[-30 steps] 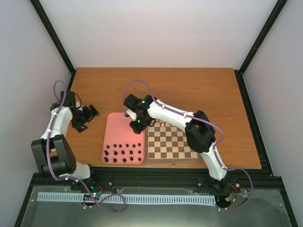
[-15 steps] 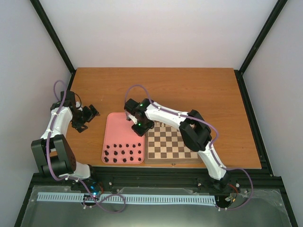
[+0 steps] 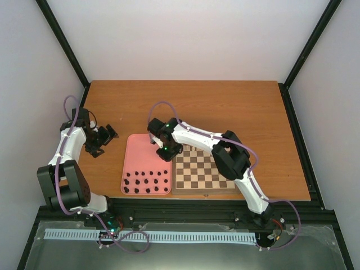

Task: Set up the chess pieces on the board
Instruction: Pick up the chess piece from the storage box, then place the chess piece on the chessboard.

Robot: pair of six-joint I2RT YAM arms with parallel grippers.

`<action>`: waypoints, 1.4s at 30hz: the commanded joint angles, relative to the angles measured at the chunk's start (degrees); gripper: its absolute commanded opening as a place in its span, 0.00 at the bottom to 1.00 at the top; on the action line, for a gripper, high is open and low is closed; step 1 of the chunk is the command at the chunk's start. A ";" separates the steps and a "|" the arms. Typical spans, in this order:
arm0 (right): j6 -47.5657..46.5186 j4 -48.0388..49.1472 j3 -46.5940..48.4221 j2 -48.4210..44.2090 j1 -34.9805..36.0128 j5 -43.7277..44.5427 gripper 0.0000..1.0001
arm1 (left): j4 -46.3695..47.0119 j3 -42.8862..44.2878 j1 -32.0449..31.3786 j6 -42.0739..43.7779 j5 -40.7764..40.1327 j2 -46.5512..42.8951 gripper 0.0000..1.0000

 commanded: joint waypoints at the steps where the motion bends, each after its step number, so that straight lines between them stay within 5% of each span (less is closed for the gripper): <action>1: -0.50 -0.59 1.03 0.49 0.25 1.53 0.17 | 0.01 1.55 0.11 0.62 0.53 0.39 1.00; 8: -1.28 -1.72 4.00 -1.14 0.19 3.04 0.05 | -0.16 2.11 0.12 0.71 0.12 0.97 1.00; 17: 0.81 -3.50 6.69 -9.23 -3.29 3.55 0.04 | -0.42 2.85 0.12 0.71 -0.21 1.64 1.00; 33: 3.14 -0.70 -26.63 -34.42 -30.14 6.77 0.04 | -0.25 3.16 0.11 0.69 0.31 2.31 1.00; 42: 2.03 3.19 -33.63 -33.47 -32.71 3.98 0.04 | -0.68 3.20 0.11 0.88 -0.23 2.07 1.00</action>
